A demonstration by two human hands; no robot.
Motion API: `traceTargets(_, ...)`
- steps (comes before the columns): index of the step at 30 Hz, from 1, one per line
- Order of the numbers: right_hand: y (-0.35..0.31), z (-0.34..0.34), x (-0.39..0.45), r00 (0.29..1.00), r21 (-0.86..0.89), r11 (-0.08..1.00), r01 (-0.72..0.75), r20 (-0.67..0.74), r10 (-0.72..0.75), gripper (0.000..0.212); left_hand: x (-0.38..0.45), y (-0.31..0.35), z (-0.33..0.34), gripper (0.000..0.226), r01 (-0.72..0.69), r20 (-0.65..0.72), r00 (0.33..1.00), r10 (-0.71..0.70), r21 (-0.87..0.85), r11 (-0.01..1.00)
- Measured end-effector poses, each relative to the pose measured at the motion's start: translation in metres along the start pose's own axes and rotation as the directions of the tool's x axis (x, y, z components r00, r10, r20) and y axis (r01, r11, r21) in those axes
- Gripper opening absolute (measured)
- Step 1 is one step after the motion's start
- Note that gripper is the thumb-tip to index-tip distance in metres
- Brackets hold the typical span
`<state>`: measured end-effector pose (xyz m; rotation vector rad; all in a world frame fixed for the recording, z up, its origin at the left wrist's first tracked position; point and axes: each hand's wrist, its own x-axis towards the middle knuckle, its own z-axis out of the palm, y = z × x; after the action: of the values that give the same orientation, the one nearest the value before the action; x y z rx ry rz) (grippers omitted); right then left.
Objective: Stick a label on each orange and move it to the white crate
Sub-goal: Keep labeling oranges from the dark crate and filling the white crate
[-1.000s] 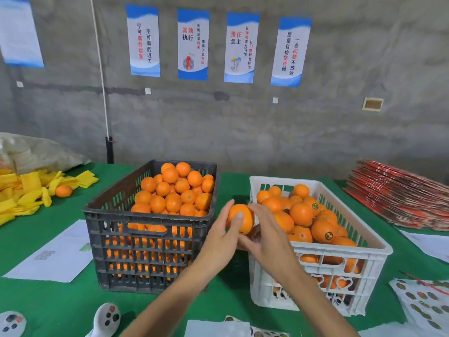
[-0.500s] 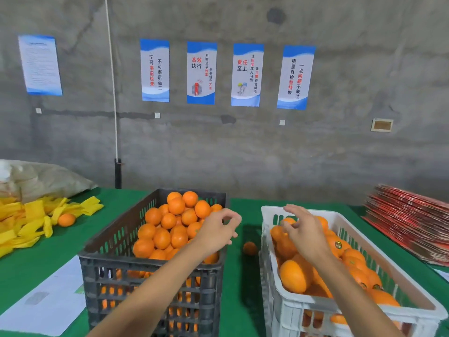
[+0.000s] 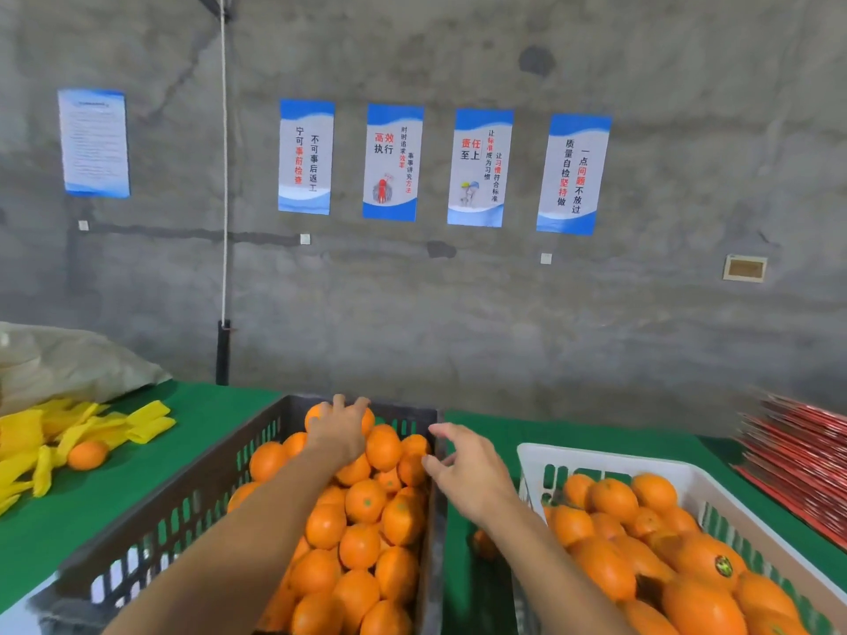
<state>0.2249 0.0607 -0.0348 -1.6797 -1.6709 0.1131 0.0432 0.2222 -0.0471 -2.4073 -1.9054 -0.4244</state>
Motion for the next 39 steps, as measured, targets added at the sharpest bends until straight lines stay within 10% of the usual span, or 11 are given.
traceTargets(6, 0.018, 0.016, 0.019, 1.000, 0.006, 1.000, -0.008, -0.011, 0.008, 0.048, 0.038, -0.008, 0.026, 0.111, 0.037, 0.244, 0.968, -0.051, 0.061, 0.997)
traceTargets(10, 0.017, 0.023, 0.022, 0.999, 0.000, 1.000, 0.015, -0.044, -0.015, 0.046, 0.056, -0.004, 0.023, 0.100, 0.002, 0.282, 0.959, -0.039, 0.131, 0.991)
traceTargets(30, 0.010, 0.018, 0.011, 0.999, 0.019, 0.999, 0.034, -0.032, -0.034, 0.046, 0.003, -0.010, -0.017, 0.066, -0.300, -0.068, 0.953, 0.296, -0.074, 0.951)
traceTargets(39, -0.047, -0.022, -0.079, 0.914, 0.174, 0.916, 0.362, -0.259, -0.312, 0.057, -0.165, 0.019, -0.103, 0.074, -0.617, -0.340, 0.786, 0.515, -0.393, 0.682)
